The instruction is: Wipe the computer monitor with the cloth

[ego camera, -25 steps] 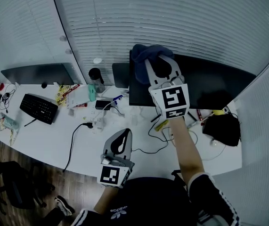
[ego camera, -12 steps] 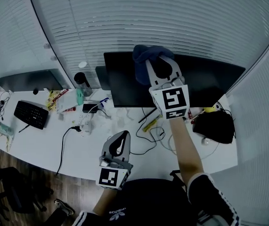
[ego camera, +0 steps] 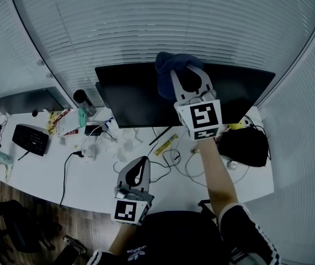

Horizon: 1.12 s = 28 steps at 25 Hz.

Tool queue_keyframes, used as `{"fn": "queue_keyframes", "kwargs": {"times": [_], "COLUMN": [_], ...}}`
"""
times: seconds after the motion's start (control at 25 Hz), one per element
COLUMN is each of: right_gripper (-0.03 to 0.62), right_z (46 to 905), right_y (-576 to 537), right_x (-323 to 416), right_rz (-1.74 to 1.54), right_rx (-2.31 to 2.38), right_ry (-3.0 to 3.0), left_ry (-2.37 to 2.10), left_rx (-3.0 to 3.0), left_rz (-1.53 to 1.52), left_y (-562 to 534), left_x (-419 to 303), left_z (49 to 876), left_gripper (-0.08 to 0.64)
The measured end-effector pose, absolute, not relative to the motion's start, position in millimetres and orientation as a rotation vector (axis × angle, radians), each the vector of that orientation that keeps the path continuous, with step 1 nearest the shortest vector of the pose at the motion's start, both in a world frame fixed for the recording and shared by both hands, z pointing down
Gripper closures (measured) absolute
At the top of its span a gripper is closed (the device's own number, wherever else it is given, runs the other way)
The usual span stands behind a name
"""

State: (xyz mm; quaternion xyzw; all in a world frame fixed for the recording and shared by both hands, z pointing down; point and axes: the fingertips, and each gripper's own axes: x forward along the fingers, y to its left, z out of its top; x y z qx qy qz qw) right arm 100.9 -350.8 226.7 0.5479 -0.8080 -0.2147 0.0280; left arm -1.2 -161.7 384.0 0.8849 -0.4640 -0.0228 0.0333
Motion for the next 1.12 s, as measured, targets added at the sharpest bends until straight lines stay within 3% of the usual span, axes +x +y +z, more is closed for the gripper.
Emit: {"fn": "queue_keyframes", "kwargs": {"times": [1.12], "right_gripper": [0.545], "right_z": [227], "right_y": [-330], "right_x": [285], "right_rz": [-0.649], "right_rx": [1.818], "right_ry": [-2.397], "left_ry": [-1.423], "left_rx": [2.764], "left_rz": [-0.051], "left_y": [-139], "left_x": [132], "left_z": [382], "left_gripper": [0.555]}}
